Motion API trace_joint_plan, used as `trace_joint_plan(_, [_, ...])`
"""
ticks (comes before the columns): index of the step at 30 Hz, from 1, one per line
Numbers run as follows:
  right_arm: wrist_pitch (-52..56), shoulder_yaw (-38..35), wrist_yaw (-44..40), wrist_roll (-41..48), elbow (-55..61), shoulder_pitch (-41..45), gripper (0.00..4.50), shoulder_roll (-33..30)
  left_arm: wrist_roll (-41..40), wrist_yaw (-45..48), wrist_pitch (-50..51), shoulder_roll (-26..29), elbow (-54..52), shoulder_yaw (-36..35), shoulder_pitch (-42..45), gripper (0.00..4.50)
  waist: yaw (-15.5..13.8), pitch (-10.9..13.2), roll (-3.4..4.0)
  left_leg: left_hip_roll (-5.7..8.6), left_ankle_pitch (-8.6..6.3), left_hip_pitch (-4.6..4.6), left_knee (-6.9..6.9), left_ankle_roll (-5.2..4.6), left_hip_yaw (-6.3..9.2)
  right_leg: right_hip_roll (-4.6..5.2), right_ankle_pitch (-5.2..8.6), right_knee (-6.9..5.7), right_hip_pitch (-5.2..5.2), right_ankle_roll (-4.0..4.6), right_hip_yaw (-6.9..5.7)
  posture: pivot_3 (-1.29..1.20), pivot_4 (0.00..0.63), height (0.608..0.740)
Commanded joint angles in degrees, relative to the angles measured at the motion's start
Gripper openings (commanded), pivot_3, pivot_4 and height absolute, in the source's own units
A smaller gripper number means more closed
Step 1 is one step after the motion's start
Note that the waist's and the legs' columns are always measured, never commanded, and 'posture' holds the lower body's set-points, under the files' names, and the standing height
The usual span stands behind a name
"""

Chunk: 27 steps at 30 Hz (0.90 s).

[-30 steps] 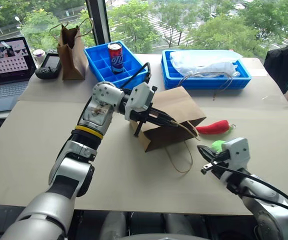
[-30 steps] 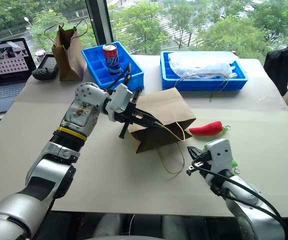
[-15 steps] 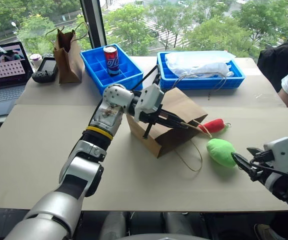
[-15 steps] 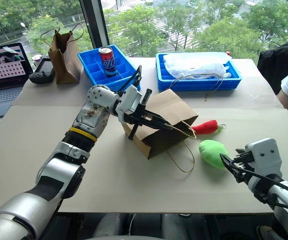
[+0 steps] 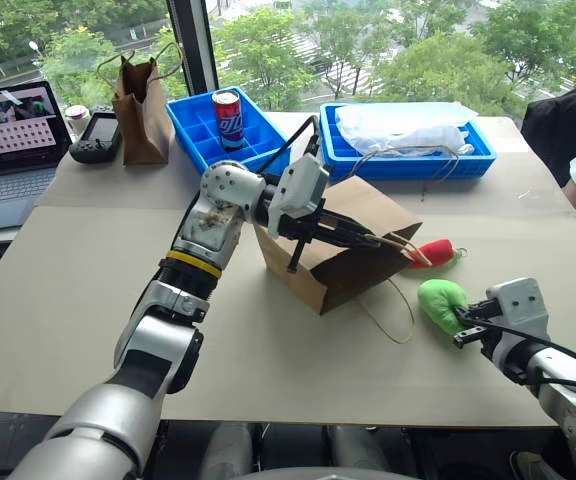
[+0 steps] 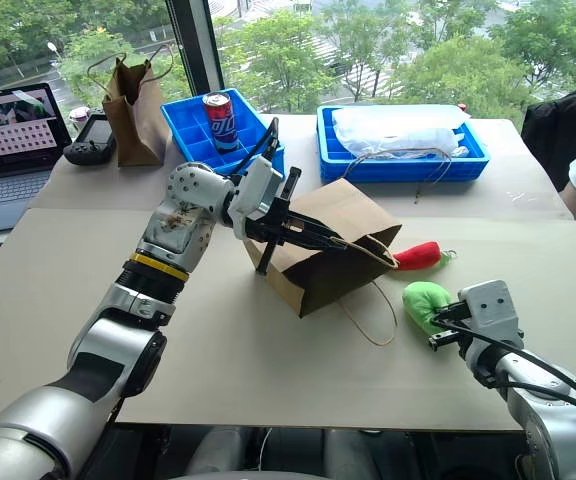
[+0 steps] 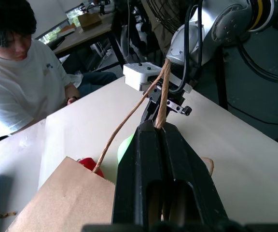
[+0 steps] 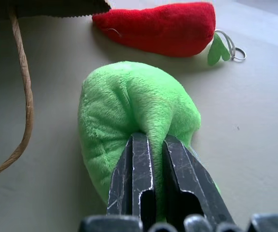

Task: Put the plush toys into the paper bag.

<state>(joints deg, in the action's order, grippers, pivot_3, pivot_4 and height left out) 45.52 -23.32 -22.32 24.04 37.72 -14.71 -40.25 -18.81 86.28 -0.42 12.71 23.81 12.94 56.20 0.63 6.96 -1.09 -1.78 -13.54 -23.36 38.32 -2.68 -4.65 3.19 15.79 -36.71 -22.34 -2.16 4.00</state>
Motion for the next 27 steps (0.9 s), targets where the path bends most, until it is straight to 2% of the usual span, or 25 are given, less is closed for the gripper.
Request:
trace_joint_plan(1, [1.5,-6.3,-5.6,8.0,10.5,0.8,0.05,-2.9,-2.2,-1.4,2.3,0.0,-5.4,-1.2,-0.6,0.0,0.2,0.0,0.0,-0.02,0.0,0.0,-0.01,0.0,0.0,-0.02,0.0,0.0,-0.01,0.0,0.0,0.0,0.15,0.724])
trace_joint_plan(7, [6.6,0.1,-1.3,12.3,13.0,7.2,0.05,-0.7,-3.4,-3.8,6.2,-0.4,-9.3,-1.3,-1.5,0.0,0.1,0.0,-0.02,-0.06,0.0,0.03,-0.01,0.0,0.1,-0.07,-0.01,-0.01,0.04,0.01,-0.01,0.0,0.15,0.724])
trace_joint_plan(13, [4.6,11.4,2.7,8.2,8.4,15.1,0.05,4.0,-5.5,-5.1,11.0,-0.9,-14.2,-1.0,-2.5,0.0,0.0,0.0,-0.01,-0.01,0.0,-0.05,-0.02,0.0,0.1,-0.01,0.0,0.04,-0.01,0.01,-0.01,0.0,0.15,0.724])
trace_joint_plan(21, [0.0,24.4,1.3,2.5,-2.3,24.5,0.05,9.3,-5.8,-6.7,13.3,-1.5,-16.4,-0.9,-3.4,0.0,0.1,0.0,0.01,0.0,0.0,-0.06,-0.03,0.0,0.1,-0.03,0.01,0.02,-0.05,0.0,-0.02,0.0,0.15,0.724])
trace_joint_plan(25, [-0.4,23.6,1.9,2.2,-4.6,24.0,0.05,11.3,-5.1,-7.1,12.3,-0.7,-14.8,-1.6,-2.4,0.0,-0.2,0.0,0.01,0.04,0.0,-0.1,-0.02,0.0,0.1,0.0,0.01,0.04,-0.05,0.0,-0.03,0.0,0.15,0.724])
trace_joint_plan(27, [-0.3,21.8,1.9,3.1,-3.9,23.0,0.86,12.2,-4.8,-7.3,11.8,-0.2,-14.1,-1.9,-2.2,0.0,-0.2,0.0,0.01,0.04,0.0,-0.13,-0.03,0.0,0.1,0.02,0.01,0.05,-0.06,-0.01,-0.02,0.0,0.15,0.724])
